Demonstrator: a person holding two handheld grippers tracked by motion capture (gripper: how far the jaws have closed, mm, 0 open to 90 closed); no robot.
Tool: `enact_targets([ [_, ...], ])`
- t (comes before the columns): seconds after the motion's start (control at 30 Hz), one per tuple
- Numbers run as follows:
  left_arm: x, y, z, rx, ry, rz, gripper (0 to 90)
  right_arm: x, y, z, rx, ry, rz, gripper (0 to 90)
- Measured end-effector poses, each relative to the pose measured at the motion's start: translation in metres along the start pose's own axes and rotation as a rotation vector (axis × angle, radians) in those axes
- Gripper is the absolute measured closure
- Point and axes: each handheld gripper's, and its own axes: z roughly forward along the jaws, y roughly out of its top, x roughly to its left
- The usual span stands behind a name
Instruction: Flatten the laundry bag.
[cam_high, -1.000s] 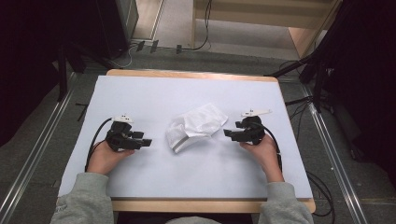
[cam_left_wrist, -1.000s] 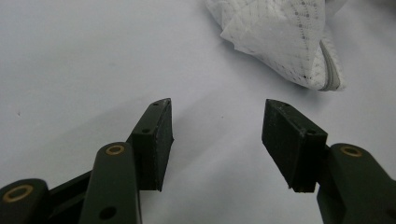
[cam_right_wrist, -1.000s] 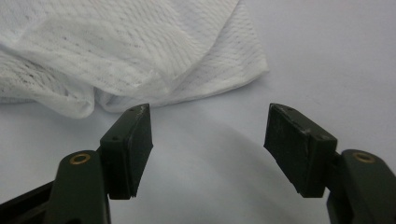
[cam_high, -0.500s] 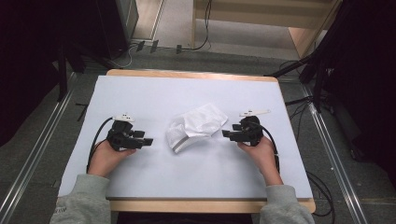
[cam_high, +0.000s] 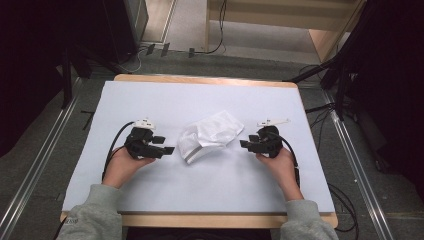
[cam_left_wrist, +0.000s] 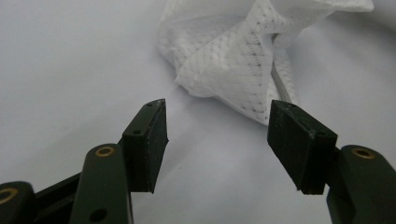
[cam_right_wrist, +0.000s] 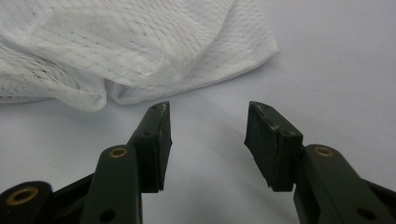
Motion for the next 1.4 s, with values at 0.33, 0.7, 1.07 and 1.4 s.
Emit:
enact_targets([
  [0.33, -0.011, 0.028, 0.013, -0.005, -0.013, 0.048, 37.2, 0.004, -0.012, -0.012, -0.018, -0.004, 0.025, 54.3],
  [0.7, -0.018, 0.048, 0.038, 0.004, -0.034, 0.089, 39.2, 0.005, -0.024, -0.018, -0.026, -0.008, 0.069, 52.9],
  [1.07, -0.012, 0.046, 0.048, 0.053, -0.079, 0.042, 82.2, 0.013, -0.017, -0.006, -0.014, 0.025, 0.036, 54.5],
  [1.4, 0.003, 0.033, 0.023, 0.005, -0.1, -0.042, 90.0, 0.011, -0.005, 0.002, -0.02, -0.008, -0.006, 55.3],
])
